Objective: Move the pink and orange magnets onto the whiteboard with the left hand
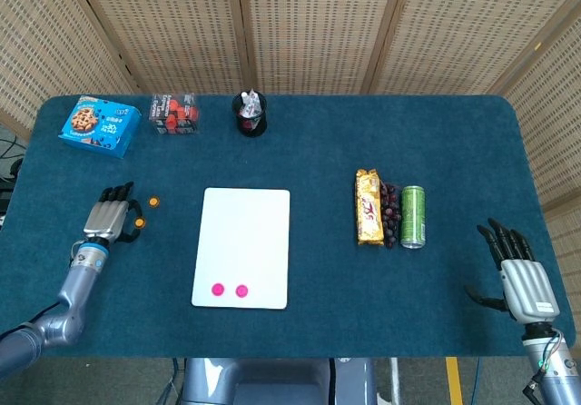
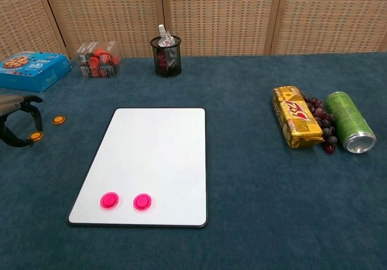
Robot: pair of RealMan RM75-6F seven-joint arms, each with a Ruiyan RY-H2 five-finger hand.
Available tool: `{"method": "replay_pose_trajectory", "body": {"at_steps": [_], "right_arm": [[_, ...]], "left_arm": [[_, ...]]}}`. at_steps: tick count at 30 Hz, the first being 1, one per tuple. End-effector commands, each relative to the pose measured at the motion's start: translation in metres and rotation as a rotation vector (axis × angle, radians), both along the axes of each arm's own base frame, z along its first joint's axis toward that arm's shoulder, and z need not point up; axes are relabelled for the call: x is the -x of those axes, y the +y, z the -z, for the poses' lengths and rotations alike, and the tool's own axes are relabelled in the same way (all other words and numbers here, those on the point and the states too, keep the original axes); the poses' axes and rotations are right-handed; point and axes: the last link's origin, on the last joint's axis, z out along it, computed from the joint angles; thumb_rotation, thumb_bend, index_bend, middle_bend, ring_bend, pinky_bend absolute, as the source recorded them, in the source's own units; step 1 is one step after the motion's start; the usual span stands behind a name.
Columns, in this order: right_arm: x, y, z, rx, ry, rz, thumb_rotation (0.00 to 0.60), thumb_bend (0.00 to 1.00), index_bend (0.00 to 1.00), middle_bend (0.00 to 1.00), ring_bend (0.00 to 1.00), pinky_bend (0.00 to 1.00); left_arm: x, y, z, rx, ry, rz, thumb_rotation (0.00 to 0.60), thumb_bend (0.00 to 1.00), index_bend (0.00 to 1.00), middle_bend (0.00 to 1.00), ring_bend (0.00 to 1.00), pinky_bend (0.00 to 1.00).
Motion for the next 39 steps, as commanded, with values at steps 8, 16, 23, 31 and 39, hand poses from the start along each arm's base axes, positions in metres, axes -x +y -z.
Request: {"method": "replay_pose_trajectory", "body": {"at_steps": [8,16,23,31,39], "right_arm": [[0.0,0.0,0.0,-0.001,-0.002,0.001,0.6,0.26,0.0,0.0,0.0,0.0],[0.0,0.0,0.0,-0.002,-0.005,0.002,0.6,0.26,0.0,0.0,0.0,0.0],[0.0,0.0,0.0,-0.002,-0.008,0.002,0.6,0.26,0.0,0.0,0.0,0.0],[0.0,0.0,0.0,-0.003,-0.011,0.0,0.6,0.26,0.0,0.0,0.0,0.0],[0.0,0.0,-0.001,-0.003,-0.018,-0.002,0.6,0.26,0.0,0.0,0.0,0.0]], "left_arm": [[-0.003,-0.001,0.007,0.014,0.006,-0.003,0.6,0.35,0.42,0.0,0.0,0.0],[-0.005,-0.001,0.008,0.007,0.006,0.005,0.6,0.36,0.51,0.0,0.0,0.0],[-0.011,-0.003,0.004,0.004,-0.003,0.021,0.6,0.36,0.57,0.0,0.0,0.0],[-0.06,-0.019,0.007,0.063,-0.077,0.151,0.6,0.36,0.57,0.0,0.0,0.0],[-0.139,-0.059,0.041,0.228,-0.108,0.338,0.6,0.36,0.57,0.0,0.0,0.0]]}}
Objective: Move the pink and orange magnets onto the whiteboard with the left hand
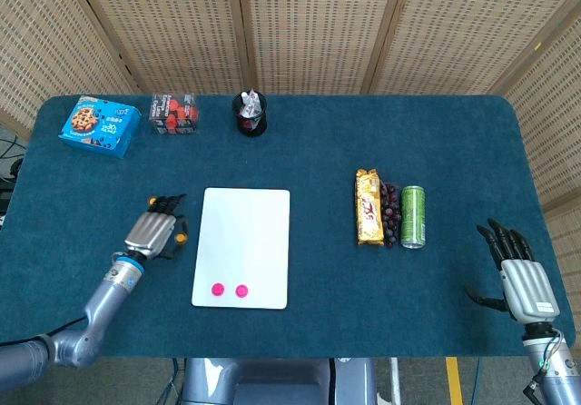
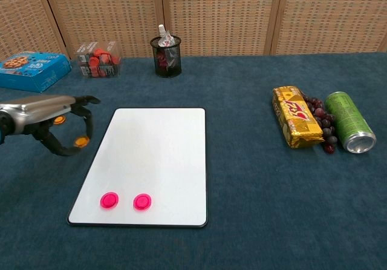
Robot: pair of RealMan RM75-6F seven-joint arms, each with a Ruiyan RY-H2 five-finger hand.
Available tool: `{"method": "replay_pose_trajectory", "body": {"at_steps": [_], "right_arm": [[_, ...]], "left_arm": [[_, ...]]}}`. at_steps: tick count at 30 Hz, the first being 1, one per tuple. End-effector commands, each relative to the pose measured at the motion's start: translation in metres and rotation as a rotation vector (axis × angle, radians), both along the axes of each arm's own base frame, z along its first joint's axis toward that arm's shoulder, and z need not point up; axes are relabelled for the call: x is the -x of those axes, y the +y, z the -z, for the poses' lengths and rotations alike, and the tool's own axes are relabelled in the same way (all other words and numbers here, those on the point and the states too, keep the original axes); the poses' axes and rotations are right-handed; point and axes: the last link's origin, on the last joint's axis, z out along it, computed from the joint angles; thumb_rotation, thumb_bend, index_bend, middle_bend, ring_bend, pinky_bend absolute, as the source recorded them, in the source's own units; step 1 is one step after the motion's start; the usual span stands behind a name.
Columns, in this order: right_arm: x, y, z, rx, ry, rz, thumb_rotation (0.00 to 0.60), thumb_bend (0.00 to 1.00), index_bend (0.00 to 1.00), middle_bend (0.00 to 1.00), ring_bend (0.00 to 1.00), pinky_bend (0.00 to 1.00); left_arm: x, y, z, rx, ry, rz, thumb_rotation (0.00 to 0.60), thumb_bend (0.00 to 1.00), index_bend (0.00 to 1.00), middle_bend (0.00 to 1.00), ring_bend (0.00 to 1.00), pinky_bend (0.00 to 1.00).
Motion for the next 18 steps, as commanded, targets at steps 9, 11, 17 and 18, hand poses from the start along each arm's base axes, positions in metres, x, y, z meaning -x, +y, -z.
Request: {"method": "replay_pose_trajectory", "body": {"at_steps": [9,11,17,18], "right_arm": [[0.001,0.0,-0.001,-0.003,-0.014,0.0,0.6,0.26,0.0,0.0,0.0,0.0],[0.001,-0.001,-0.001,-0.004,-0.016,0.001,0.6,0.26,0.0,0.0,0.0,0.0],[0.001,-0.001,-0.001,-0.006,-0.019,0.002,0.6,0.26,0.0,0.0,0.0,0.0],[0.001,-0.001,-0.001,-0.007,-0.02,0.002,0.6,0.26,0.0,0.0,0.0,0.0]], "left_arm": [[-0.084,-0.032,0.05,0.108,0.038,0.176,0.6,0.36,0.57,0.0,0.0,0.0],[-0.088,-0.034,0.054,0.111,0.042,0.178,0.6,0.36,0.57,0.0,0.0,0.0],[-0.095,-0.037,0.061,0.103,0.062,0.174,0.6,0.35,0.57,0.0,0.0,0.0],[-0.095,-0.037,0.061,0.098,0.067,0.173,0.6,0.35,0.57,0.0,0.0,0.0]]}}
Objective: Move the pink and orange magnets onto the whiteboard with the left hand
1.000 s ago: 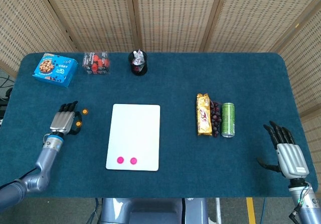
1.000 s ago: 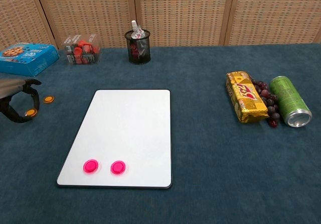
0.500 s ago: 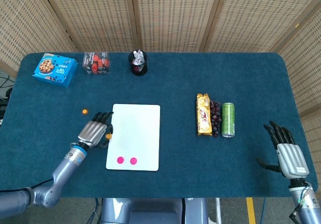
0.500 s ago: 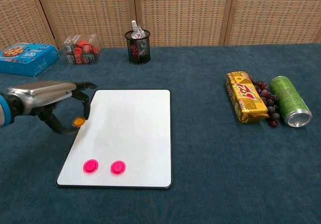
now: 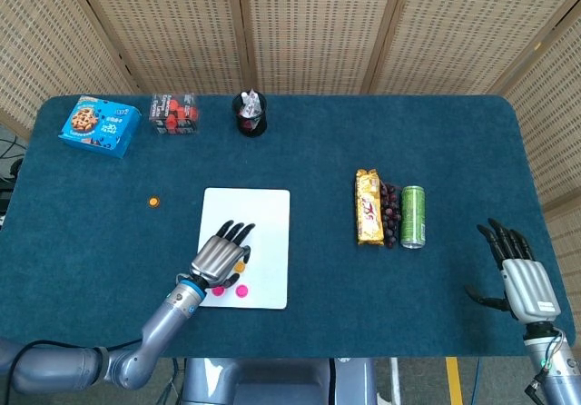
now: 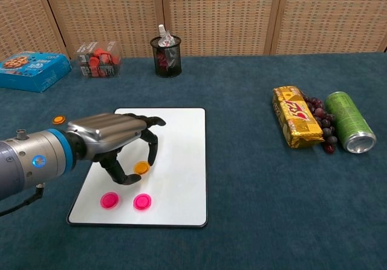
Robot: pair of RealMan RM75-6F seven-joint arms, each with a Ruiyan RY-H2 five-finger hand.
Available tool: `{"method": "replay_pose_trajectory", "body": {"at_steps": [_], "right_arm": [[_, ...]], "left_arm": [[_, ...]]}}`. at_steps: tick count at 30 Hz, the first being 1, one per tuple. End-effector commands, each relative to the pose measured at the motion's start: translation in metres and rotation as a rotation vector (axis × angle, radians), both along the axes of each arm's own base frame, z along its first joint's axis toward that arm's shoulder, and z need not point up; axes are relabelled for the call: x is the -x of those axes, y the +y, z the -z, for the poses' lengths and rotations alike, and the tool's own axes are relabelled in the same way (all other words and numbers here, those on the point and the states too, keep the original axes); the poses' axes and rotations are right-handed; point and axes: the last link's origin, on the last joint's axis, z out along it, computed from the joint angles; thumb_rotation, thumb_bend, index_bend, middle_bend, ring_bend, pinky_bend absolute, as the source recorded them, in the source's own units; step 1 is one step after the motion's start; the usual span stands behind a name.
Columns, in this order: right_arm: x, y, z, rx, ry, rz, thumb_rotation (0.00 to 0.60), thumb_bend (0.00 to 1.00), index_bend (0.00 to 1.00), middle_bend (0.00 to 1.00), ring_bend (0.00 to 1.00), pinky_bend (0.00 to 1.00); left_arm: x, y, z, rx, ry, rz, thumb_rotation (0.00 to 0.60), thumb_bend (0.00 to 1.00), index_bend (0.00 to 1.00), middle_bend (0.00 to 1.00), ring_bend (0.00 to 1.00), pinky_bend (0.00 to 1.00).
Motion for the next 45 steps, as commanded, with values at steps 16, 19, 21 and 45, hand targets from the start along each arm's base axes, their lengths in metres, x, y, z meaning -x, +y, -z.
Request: {"method": "replay_pose_trajectory", "body": {"at_steps": [16,19,21,45], "right_arm": [[0.0,0.0,0.0,-0.002,0.007,0.0,0.6,0.26,0.0,0.0,0.0,0.0],[0.0,0.0,0.0,-0.002,0.007,0.0,0.6,0.26,0.0,0.0,0.0,0.0],[0.0,0.0,0.0,0.0,0.007,0.0,0.6,0.26,0.0,0.0,0.0,0.0],[-0.001,-0.002,0.003,-0.004,0.025,0.033,0.6,0.26,0.0,0.0,0.0,0.0]], "left_arm": [[0.005,0.009,-0.01,-0.049,0.044,-0.071,0.6,0.31,0.24,0.0,0.0,0.0],[0.01,0.016,-0.021,-0.073,0.033,-0.082,0.6,0.31,0.23,0.0,0.0,0.0],[0.018,0.023,-0.03,-0.102,0.042,-0.088,0.6,0.32,0.23,0.0,0.0,0.0],[0.164,0.119,-0.099,-0.313,0.074,-0.393,0.6,0.35,0.34,0.0,0.0,0.0]]}}
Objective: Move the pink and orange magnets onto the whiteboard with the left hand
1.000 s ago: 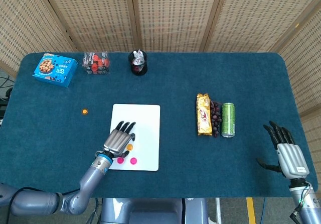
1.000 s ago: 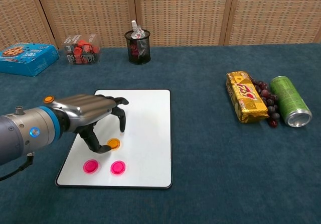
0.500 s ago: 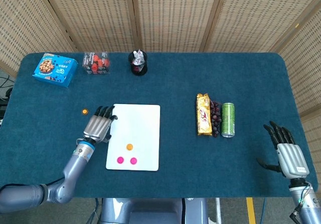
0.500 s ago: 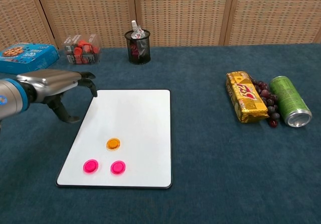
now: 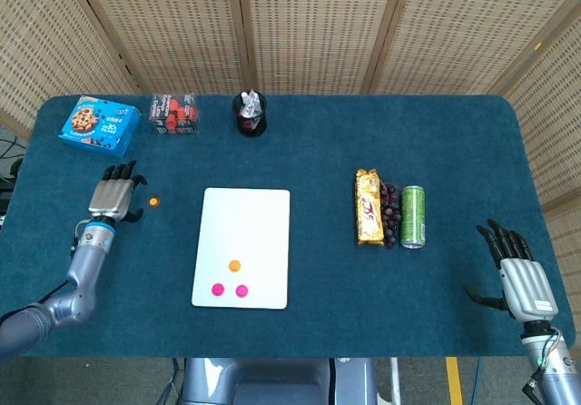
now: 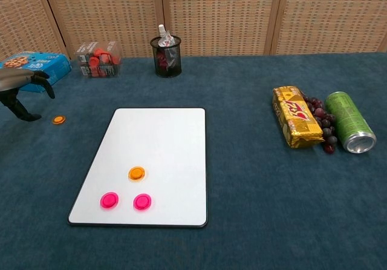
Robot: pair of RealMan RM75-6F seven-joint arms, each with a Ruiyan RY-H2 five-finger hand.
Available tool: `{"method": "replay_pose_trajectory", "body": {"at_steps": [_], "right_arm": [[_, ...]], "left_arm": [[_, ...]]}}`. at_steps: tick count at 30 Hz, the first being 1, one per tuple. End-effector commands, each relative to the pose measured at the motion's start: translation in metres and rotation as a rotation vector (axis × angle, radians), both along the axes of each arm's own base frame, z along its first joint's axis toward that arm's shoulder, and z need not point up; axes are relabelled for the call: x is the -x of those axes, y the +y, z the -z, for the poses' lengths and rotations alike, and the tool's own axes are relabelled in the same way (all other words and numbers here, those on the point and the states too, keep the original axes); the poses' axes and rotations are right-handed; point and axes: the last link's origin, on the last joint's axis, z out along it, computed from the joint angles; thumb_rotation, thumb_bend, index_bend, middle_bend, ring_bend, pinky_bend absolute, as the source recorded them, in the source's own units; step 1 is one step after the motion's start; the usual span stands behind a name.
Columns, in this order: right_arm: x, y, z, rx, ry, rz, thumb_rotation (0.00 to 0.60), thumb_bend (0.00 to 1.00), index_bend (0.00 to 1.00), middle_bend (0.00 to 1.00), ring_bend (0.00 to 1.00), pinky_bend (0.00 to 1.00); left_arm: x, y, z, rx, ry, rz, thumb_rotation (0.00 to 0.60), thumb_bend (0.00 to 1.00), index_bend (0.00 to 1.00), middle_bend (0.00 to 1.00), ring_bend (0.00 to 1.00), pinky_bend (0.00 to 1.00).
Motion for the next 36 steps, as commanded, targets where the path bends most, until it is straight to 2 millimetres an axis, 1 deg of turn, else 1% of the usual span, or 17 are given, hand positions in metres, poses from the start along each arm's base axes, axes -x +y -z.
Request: {"method": "replay_pose_trajectory", "body": {"at_steps": [1,4,13,18,36], "right_arm": [[0.0,0.0,0.0,0.001,0.001,0.004,0.6,0.26,0.0,0.0,0.0,0.0],[0.0,0.0,0.0,0.002,0.0,0.007,0.6,0.26,0.0,0.0,0.0,0.0],[0.0,-0.001,0.0,0.001,-0.001,0.009,0.6,0.26,0.0,0.0,0.0,0.0],[0.0,-0.001,0.0,0.001,-0.004,0.011,0.6,0.26,0.0,0.0,0.0,0.0],[0.0,-0.001,0.0,0.0,-0.006,0.011,0.6,0.26,0.0,0.0,0.0,0.0]], "left_arm": [[0.004,0.005,0.009,0.02,-0.017,-0.009,0.6,0.35,0.35,0.0,0.0,0.0],[0.004,0.007,0.013,0.025,-0.016,-0.006,0.6,0.35,0.37,0.0,0.0,0.0],[0.0,0.015,0.021,0.024,-0.022,-0.003,0.6,0.35,0.37,0.0,0.0,0.0],[0.002,0.014,0.026,0.031,-0.013,-0.009,0.6,0.35,0.37,0.0,0.0,0.0],[0.005,0.013,0.034,0.031,-0.003,-0.019,0.6,0.35,0.37,0.0,0.0,0.0]]}}
